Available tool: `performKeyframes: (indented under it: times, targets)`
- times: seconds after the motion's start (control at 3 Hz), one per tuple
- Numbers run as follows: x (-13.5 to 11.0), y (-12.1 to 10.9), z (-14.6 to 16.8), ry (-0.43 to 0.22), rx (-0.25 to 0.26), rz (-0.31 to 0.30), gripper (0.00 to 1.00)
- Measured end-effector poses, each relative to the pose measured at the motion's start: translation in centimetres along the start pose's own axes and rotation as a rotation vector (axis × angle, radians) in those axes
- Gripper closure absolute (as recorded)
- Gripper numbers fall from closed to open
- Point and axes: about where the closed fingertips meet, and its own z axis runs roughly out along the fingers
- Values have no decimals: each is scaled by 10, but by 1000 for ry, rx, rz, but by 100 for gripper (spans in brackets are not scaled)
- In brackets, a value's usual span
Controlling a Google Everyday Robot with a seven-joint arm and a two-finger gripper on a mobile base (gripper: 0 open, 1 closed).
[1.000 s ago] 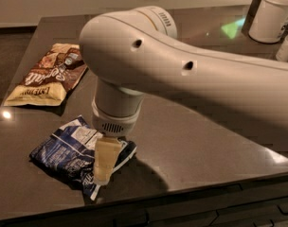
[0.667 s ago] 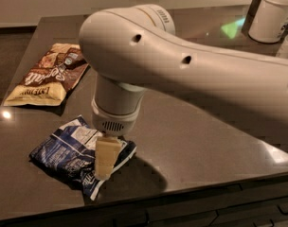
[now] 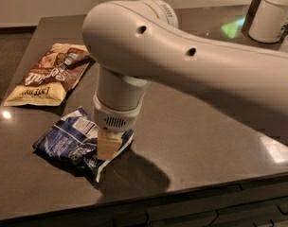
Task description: Move blue chip bag near coke can
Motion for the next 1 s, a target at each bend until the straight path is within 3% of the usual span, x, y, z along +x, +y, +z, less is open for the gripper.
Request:
performKeyframes:
  times: [0.33, 0.67, 1.0]
  targets:
    - [4, -11, -19, -37, 44, 46, 85]
    - [12, -37, -48, -82, 115, 122, 100]
    - [22, -66, -70, -102, 171, 177, 100]
